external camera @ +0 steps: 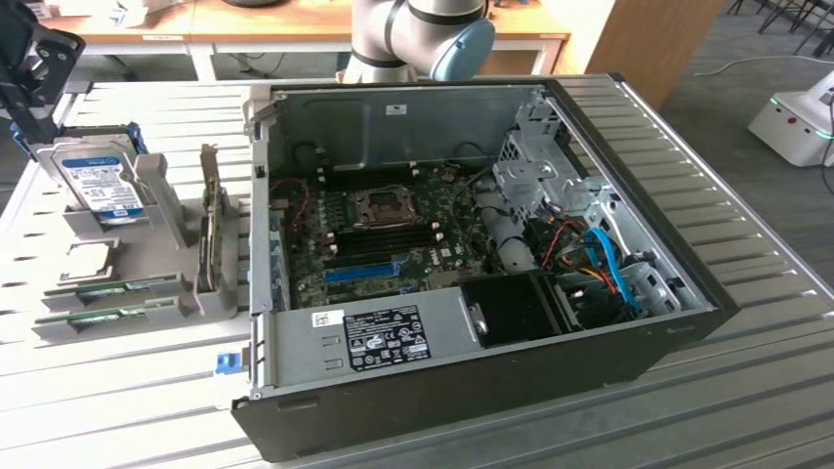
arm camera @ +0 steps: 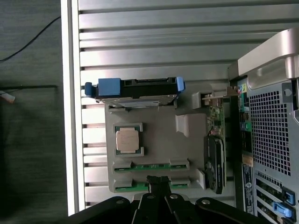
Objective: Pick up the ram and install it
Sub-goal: 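Reach for the ram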
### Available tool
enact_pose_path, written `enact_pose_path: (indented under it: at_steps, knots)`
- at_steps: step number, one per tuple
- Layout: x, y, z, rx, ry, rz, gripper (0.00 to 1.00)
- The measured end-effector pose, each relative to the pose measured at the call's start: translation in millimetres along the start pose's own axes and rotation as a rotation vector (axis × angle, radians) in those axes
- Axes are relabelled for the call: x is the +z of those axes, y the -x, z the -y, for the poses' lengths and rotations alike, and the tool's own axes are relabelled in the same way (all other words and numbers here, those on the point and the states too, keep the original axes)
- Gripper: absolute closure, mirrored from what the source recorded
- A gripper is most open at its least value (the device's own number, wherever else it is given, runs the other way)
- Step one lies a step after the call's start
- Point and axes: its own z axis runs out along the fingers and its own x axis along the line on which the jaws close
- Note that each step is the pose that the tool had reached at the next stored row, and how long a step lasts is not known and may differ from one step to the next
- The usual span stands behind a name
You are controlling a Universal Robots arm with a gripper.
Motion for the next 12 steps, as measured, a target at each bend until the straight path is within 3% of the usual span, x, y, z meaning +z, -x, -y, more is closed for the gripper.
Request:
enact_pose_path:
  at_steps: [12]
  knots:
    - [0.1, 0.0, 0.0, -0.038, -0.0008, -0.0014, 0.9]
